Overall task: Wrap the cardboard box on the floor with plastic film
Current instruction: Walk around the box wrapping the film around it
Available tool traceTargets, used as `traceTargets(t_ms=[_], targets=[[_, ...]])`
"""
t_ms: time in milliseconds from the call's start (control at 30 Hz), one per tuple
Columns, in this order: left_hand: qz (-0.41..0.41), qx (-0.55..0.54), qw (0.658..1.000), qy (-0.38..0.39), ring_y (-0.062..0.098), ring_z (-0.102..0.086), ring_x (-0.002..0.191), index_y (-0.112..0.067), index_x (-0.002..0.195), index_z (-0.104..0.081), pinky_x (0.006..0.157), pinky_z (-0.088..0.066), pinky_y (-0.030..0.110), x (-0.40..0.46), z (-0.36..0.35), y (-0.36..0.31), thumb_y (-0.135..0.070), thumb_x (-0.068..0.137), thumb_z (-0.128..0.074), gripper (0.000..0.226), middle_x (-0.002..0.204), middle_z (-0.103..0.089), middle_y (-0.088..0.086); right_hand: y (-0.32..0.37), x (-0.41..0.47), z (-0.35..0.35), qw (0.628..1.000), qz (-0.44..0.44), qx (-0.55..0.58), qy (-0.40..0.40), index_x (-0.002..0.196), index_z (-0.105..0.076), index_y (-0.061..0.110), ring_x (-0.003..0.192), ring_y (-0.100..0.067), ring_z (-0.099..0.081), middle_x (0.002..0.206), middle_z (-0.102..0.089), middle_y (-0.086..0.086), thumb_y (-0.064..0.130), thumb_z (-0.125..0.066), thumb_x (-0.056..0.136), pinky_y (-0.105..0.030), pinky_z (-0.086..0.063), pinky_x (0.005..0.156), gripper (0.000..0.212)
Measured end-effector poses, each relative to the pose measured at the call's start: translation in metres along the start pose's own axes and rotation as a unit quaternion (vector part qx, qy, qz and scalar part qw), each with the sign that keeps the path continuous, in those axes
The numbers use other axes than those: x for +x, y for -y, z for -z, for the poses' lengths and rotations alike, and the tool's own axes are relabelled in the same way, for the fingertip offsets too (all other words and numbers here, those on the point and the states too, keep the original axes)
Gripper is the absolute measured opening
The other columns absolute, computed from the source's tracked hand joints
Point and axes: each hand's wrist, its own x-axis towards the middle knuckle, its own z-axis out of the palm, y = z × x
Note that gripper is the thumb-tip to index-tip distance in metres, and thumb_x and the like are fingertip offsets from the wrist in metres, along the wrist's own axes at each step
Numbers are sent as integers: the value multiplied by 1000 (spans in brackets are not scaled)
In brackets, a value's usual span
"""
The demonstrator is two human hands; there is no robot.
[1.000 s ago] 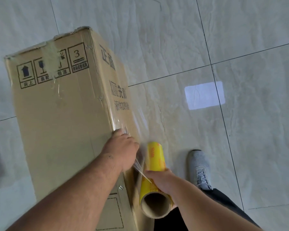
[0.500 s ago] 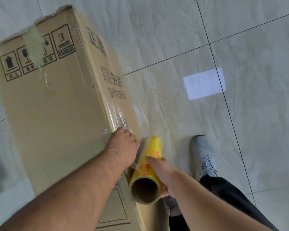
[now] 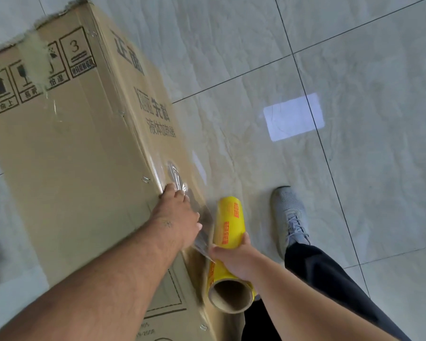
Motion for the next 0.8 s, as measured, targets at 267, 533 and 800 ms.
traceTargets(t_ms=[267,533,800], targets=[[0,49,999,6,35,-13,159,-15,163,-31,126,-2,58,-8,-7,-6,-48,105,-30,66,172,-16,17,32,8,-21,999,4,-32,32,170,19,20,154,-40,-37,173,-26,-20,86,-53,88,-49,-33,122,127],[-63,-6,996,-57,26,-38,149,-21,145,-55,118,-28,47,-5,-23,-21,-31,103,-35,48,157,-48,7,-22,12,-22,908,-51,392,140,137,-55,14,90,-41,-82,105,-82,-23,68,-88,73,-61,-65,87,90],[13,-140,985,-97,25,-59,126,-28,134,-56,110,-33,51,3,-18,-32,-49,107,-26,46,138,-63,0,-18,20,-31,912,5,388,137,139,-56,16,96,-40,-81,110,-81,-21,67,-90,62,-60,-63,95,99]])
